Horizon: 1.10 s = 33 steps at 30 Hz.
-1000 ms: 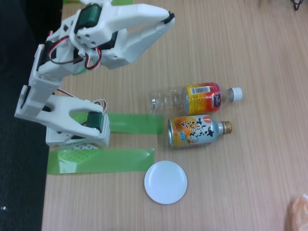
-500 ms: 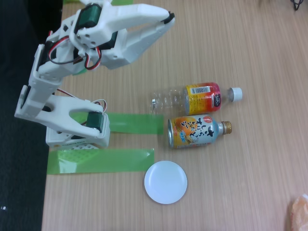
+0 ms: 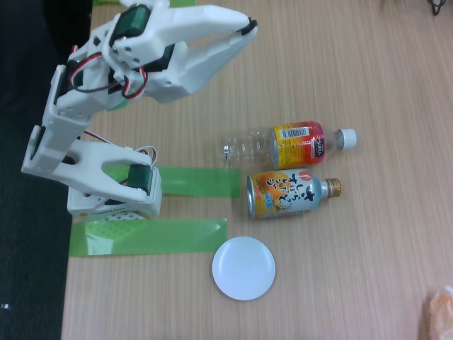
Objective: Pick up the plastic bottle and stand it up on the white place
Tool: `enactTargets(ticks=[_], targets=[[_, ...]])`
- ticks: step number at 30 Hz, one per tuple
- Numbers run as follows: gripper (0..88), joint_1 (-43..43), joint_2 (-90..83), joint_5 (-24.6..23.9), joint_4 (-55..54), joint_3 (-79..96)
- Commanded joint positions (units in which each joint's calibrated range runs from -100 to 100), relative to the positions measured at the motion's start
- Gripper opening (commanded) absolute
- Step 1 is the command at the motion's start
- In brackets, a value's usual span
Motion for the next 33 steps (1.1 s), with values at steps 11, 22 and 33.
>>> enactTargets(ticks=[11, 22, 33], targets=[[1.6, -0.27, 13.26, 2.90, 0.00, -6.14], [1.7, -3.98, 29.81, 11.03, -1.12, -6.69], [1.7, -14.20, 43.16, 15.70, -14.25, -6.60]])
